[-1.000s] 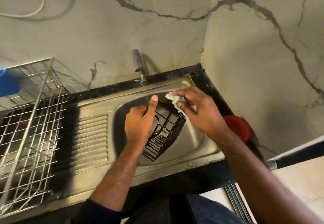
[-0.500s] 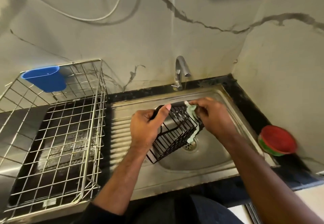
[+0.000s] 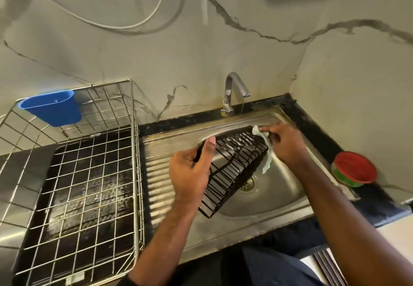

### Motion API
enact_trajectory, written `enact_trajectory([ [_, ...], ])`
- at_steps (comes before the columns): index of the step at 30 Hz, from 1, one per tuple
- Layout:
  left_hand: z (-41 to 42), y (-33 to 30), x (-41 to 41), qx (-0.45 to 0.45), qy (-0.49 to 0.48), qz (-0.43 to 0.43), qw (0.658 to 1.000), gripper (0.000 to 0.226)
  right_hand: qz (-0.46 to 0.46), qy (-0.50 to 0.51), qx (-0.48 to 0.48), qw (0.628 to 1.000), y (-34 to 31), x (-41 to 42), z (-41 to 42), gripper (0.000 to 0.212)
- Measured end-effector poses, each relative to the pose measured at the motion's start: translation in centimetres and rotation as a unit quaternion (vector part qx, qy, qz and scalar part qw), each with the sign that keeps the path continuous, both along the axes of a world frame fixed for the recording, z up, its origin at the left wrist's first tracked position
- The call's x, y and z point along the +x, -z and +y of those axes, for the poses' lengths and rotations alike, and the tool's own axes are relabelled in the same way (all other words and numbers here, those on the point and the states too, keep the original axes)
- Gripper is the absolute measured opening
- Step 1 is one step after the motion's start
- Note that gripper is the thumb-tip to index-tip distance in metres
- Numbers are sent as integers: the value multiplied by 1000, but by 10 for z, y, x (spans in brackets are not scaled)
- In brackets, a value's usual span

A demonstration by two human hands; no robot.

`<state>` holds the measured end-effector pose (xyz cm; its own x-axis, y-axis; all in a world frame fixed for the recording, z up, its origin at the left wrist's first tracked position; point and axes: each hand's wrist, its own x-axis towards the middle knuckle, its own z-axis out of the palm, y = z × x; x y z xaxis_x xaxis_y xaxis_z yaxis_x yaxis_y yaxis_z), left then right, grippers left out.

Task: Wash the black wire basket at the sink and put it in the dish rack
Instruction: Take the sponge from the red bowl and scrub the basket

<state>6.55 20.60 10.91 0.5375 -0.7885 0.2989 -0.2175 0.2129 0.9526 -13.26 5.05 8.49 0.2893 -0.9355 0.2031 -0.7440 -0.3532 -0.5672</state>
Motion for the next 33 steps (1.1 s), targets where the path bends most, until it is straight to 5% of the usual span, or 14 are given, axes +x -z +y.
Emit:
enact_trajectory([
  [8,-4,4,-1,-21,-21,79,996,57,-14,-85,-4,996,-16,18,22,35],
  [13,-14,1,-19,-54,-31,57,996,56,-90,-78,47,992,-20,4,-1,38],
  [19,-31,9,-48,-36,-94,49,994,61,-254,-49,142,956,-17,-17,-23,15],
  [23,-44,14,-76,-40,-95,44,994,58,-231,-87,147,958,-12,-40,-41,30],
  [27,-58,13,-103,-44,-97,59,993,48,-93,-84,50,991,-4,-63,-63,32],
  [33,-78,11,-145,-16,-155,124,980,52,-114,-76,-32,990,2,-95,-77,25],
])
